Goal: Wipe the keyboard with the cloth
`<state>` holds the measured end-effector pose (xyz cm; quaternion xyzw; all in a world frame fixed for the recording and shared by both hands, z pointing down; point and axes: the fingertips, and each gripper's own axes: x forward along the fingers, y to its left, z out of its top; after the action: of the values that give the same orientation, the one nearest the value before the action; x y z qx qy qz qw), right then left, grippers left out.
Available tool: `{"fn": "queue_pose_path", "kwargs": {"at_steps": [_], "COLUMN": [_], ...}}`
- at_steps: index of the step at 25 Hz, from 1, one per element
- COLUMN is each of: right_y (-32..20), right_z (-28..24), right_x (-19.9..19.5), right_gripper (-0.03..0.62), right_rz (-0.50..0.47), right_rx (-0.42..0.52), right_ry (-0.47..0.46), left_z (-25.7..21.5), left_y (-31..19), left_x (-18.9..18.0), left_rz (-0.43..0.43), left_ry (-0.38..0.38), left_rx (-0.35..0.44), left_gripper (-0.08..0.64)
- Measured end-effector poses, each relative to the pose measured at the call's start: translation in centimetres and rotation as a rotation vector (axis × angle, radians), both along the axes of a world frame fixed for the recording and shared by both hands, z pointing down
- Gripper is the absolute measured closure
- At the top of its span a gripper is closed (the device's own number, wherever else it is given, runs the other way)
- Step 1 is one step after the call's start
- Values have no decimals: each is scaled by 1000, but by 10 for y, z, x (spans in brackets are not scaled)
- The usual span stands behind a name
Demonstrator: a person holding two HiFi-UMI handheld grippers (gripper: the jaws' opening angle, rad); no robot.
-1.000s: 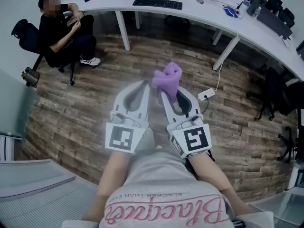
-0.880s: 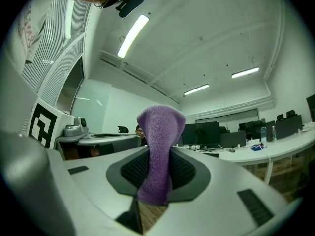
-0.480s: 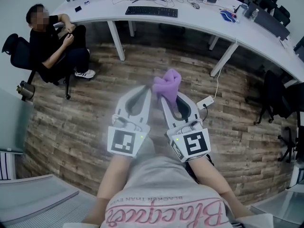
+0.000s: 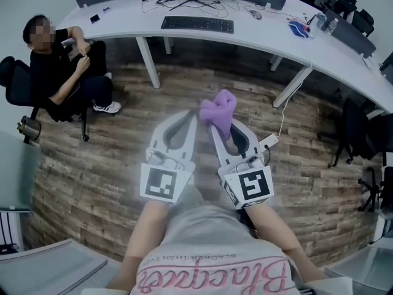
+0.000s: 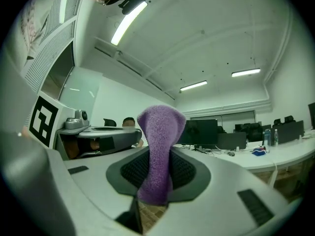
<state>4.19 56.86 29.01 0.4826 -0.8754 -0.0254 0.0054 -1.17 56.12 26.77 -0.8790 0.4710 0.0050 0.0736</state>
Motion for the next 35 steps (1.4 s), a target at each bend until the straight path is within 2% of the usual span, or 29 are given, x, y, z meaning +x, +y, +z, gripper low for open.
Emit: {"fn": "queue_pose_path", "kwargs": {"at_steps": [10,16,22,35], "right_y": [-78,-113,-133,-188], "right_z": [-2,-3,-1,3], "right_x": [-59,-77,-76,-62], "right_gripper": [503,503,503,503], "right_rz": [9,41,77,82], "right_rx": [3,1,-3,5], "right_ry": [10,14,28,35], "left_z": [2,7,11,20], "left_y": [-82,-116,-136,-190], "left_x": [-54,-73,-76,-65], "left_rz": [24,53,67,63], "left_ry": [7,19,28,29], "left_rx": [-16,-24,-34,-47], "left_gripper": [552,552,552,552]}}
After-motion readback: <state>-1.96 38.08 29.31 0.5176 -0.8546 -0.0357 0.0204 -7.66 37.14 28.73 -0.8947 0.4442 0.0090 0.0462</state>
